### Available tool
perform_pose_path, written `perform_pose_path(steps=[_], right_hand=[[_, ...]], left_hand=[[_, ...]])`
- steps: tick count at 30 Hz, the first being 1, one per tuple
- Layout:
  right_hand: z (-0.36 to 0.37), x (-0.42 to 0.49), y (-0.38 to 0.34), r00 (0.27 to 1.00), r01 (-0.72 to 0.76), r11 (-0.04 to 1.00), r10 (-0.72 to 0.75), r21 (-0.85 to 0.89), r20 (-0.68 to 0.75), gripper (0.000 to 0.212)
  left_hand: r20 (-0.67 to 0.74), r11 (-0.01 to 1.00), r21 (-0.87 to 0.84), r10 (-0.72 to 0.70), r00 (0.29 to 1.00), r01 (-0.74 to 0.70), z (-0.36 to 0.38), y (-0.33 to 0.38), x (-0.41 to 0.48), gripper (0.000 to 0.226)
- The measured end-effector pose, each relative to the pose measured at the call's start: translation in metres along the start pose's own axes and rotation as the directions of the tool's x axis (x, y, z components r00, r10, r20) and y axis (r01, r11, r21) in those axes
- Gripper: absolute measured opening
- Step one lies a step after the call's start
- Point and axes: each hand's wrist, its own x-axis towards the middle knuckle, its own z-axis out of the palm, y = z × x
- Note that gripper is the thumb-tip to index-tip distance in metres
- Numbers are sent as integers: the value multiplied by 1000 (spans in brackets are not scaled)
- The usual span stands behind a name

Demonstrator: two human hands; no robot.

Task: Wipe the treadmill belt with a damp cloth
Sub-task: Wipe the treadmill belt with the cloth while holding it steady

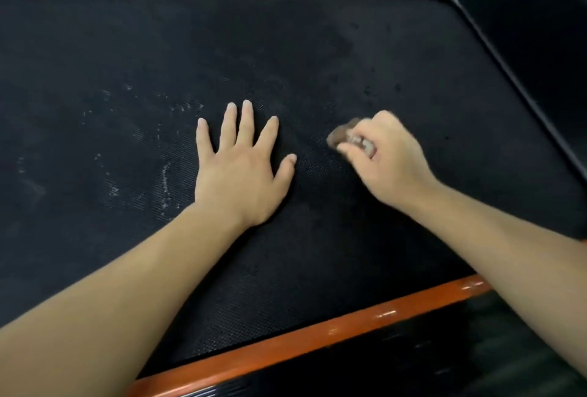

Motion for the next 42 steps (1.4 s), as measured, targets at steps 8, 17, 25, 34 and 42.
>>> perform_pose_path(steps=[8, 17, 25, 34, 42], right_hand=[[-5, 54, 45, 967, -198, 976, 178, -96, -181, 25], [-1, 77, 51, 987, -7, 999, 0, -40, -161, 21], [-10, 131, 73, 983, -30, 999, 25, -27, -184, 27], [-11, 152, 74, 991, 6, 1000, -10, -30, -133, 22], [-5, 178, 70, 993, 36, 997, -43, -61, -114, 28]], left_hand=[[-8, 1000, 4, -17, 1000, 17, -1, 1, -1, 77], [-108, 996, -80, -39, 993, 30, -14, 17, 28, 63], [-58, 961, -98, -266, 962, 260, 4, 50, 76, 59], [-84, 963, -48, -268, 960, 264, 3, 52, 72, 64], [-72, 961, -61, -272, 960, 268, 3, 52, 73, 63]])
